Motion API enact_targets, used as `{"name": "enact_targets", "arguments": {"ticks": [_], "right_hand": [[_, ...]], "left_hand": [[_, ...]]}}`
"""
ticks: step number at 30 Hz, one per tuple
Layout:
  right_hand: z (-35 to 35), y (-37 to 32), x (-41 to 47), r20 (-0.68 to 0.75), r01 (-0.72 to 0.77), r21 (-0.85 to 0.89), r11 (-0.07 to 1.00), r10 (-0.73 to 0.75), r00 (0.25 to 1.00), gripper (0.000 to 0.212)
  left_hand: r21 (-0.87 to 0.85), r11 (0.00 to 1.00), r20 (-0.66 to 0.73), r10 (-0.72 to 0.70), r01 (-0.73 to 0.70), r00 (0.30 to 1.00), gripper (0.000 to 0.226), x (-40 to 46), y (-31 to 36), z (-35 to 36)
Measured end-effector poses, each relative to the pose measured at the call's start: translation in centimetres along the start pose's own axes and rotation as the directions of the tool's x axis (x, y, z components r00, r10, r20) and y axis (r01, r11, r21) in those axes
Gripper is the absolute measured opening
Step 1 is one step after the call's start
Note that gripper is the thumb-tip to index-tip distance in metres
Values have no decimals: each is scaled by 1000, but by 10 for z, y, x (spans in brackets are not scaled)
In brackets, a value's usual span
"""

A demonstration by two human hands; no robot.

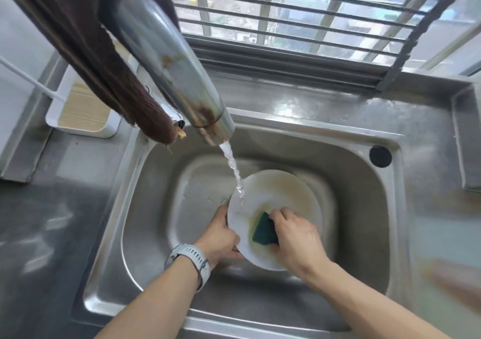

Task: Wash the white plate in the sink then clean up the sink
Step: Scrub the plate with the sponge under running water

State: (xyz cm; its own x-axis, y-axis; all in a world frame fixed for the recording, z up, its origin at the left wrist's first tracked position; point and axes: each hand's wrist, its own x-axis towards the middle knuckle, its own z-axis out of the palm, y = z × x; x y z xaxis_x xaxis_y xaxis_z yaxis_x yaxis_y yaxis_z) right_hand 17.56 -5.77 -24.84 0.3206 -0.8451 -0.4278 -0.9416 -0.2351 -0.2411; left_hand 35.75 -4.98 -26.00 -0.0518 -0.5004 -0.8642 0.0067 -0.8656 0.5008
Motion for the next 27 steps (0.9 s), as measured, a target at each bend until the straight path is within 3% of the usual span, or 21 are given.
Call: {"name": "enact_targets", "arguments": {"ticks": [3,5,8,11,14,19,22,24,27], "right_hand": [[0,-10,33,-68,69,-5,998,-70,995,42],[-7,0,48,-88,8,-41,999,-12,996,48],[-10,21,27,-96,-99,-81,992,91,991,38],[5,-1,4,-17,16,-69,997,-17,1000,35],[1,-19,43,-92,81,-29,996,-84,992,37],[-19,28,36,-49,-122,-126,985,116,992,47],[-7,2,5,34,4,-107,994,0,999,38],[-1,-22,26,-5,80,-45,996,-80,997,35],[-8,-14,64,-84,37,-68,997,-42,996,41]], "left_hand": [[-4,1000,-8,0,0,1000,60,1,2,0],[-10,1000,-29,-1,0,1000,62,3,1,-2],[-18,1000,-36,2,-3,999,65,4,-2,-1],[-9,1000,-42,11,-11,999,62,0,0,1],[-24,999,-36,25,-26,999,56,-2,1,2],[-20,1000,-43,10,-11,999,63,-4,2,1],[11,1000,-50,16,-16,999,56,-9,5,4],[2,999,-42,41,-41,998,50,-12,8,5],[15,996,-53,87,-87,995,53,-15,11,2]]}}
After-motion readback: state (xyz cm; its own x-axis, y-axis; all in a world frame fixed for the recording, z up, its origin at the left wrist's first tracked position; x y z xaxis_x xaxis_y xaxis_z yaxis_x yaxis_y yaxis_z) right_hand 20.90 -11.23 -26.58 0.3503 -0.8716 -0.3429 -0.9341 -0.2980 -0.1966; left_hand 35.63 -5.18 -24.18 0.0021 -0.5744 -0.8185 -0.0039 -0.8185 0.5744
